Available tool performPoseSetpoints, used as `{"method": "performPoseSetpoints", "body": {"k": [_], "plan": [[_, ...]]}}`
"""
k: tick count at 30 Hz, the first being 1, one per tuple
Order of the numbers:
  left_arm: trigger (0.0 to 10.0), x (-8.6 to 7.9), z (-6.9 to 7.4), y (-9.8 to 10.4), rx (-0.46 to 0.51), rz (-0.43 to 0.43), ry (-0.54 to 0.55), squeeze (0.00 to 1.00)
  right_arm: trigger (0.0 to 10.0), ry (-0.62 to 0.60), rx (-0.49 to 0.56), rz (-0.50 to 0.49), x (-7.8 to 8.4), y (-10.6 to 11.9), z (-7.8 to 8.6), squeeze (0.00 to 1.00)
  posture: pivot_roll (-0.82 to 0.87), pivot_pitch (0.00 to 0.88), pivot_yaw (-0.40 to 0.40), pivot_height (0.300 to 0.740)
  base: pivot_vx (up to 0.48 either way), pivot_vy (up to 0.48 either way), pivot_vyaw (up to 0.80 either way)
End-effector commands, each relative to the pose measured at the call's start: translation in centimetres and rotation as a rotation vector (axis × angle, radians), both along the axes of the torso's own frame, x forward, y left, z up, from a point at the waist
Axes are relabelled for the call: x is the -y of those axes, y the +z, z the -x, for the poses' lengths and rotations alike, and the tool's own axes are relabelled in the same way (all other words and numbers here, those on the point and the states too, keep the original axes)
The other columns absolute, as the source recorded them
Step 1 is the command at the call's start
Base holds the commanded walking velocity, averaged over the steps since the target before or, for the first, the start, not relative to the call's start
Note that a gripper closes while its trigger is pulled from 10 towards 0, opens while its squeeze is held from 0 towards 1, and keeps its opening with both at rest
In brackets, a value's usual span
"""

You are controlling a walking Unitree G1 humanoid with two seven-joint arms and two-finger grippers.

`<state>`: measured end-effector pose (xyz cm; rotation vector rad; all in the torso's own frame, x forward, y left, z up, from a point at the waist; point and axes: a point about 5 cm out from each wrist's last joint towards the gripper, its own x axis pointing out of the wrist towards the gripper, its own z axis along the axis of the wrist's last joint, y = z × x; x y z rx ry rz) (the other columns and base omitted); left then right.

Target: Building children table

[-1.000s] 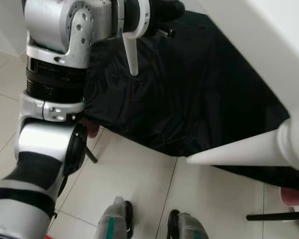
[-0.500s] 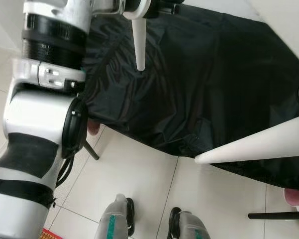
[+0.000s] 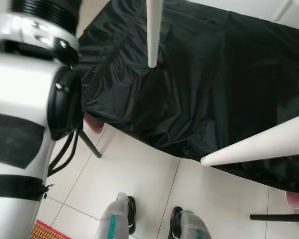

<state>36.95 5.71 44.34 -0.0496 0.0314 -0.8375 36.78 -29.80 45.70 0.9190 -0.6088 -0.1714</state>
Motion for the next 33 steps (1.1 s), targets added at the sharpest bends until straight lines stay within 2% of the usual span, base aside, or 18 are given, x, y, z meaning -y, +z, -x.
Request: {"method": "performPoseSetpoints", "body": {"k": [1,7,8,10,11,12,13,15,17,18,19,21,23,26,27,30,33], "plan": [[10.0,-0.6,-0.1,1.3,0.054,0.025,0.082,0.0,10.0,-0.046,0.068,-0.046,1.1,1.6,1.3,0.0,0.16,0.107,0.024,0.74,0.0,0.0,0.0],[10.0,-0.7,-0.8,1.7,0.075,0.068,0.158,0.0,10.0,-0.094,0.018,-0.106,2.2,-0.3,1.0,0.0,0.17,0.104,0.032,0.74,0.0,0.0,0.0],[10.0,-0.5,-1.0,1.3,0.063,0.068,0.17,0.0,10.0,-0.101,-0.001,-0.128,2.5,-1.0,0.9,0.0,0.17,0.105,0.034,0.74,0.0,0.0,0.0],[10.0,-0.5,-1.0,1.3,0.063,0.068,0.17,0.0,10.0,-0.101,-0.001,-0.128,2.5,-1.0,0.9,0.0,0.17,0.105,0.034,0.74,0.0,0.0,0.0],[10.0,0.2,-1.3,0.3,0.036,0.051,0.158,0.0,10.0,-0.098,-0.044,-0.13,2.5,-1.9,0.5,0.0,0.17,0.11,0.039,0.74,0.0,0.0,0.0],[10.0,0.2,-1.3,0.3,0.036,0.051,0.158,0.0,10.0,-0.098,-0.044,-0.13,2.5,-1.9,0.5,0.0,0.17,0.11,0.039,0.74,0.0,0.0,0.0],[10.0,0.9,-1.5,-0.6,0.018,0.024,0.144,0.0,10.0,-0.112,-0.101,-0.04,2.1,-2.2,0.1,0.0,0.16,0.115,0.039,0.74,0.0,0.0,0.0],[10.0,0.9,-1.5,-0.6,0.018,0.024,0.144,0.0,10.0,-0.112,-0.101,-0.04,2.1,-2.2,0.1,0.0,0.16,0.115,0.039,0.74,0.0,0.0,0.0],[10.0,1.5,-1.8,-1.5,0.007,0.003,0.151,0.0,10.0,-0.066,-0.123,0.228,-0.2,-1.2,-0.6,0.0,0.15,0.122,0.039,0.74,0.0,0.0,0.0],[10.0,1.4,-1.9,-1.2,0.026,0.022,0.167,0.0,10.0,-0.06,-0.124,0.335,-1.2,-0.7,-0.8,0.0,0.14,0.129,0.036,0.74,0.0,0.0,0.0],[10.0,1.4,-1.9,-1.2,0.026,0.022,0.167,0.0,10.0,-0.06,-0.124,0.335,-1.2,-0.7,-0.8,0.0,0.14,0.129,0.036,0.74,0.0,0.0,0.0],[10.0,1.2,-1.8,-0.6,0.047,0.05,0.175,0.0,10.0,-0.033,-0.112,0.402,-2.3,-0.4,-1.1,0.0,0.14,0.132,0.039,0.74,0.0,0.0,0.0],[10.0,1.2,-1.8,-0.6,0.047,0.05,0.175,0.0,10.0,-0.033,-0.112,0.402,-2.3,-0.4,-1.1,0.0,0.14,0.132,0.039,0.74,0.0,0.0,0.0],[10.0,1.6,-2.2,-1.9,0.018,0.006,0.156,0.0,10.0,0.054,-0.136,0.482,-3.6,-2.2,-2.2,0.0,0.14,0.145,0.043,0.74,0.0,0.0,0.0],[10.0,1.6,-2.2,-1.9,0.018,0.006,0.156,0.0,10.0,0.054,-0.136,0.482,-3.6,-2.2,-2.2,0.0,0.14,0.145,0.043,0.74,0.0,0.0,0.0],[10.0,1.4,-2.5,-2.9,-0.016,-0.017,0.171,0.0,10.0,0.096,-0.169,0.52,-3.9,-4.2,-2.8,0.0,0.14,0.154,0.056,0.74,0.0,0.0,0.0],[10.0,1.3,-2.6,-3.1,-0.022,-0.024,0.174,0.0,10.0,0.099,-0.175,0.521,-3.9,-4.5,-2.9,0.0,0.14,0.155,0.059,0.74,0.0,0.0,0.0]]}}
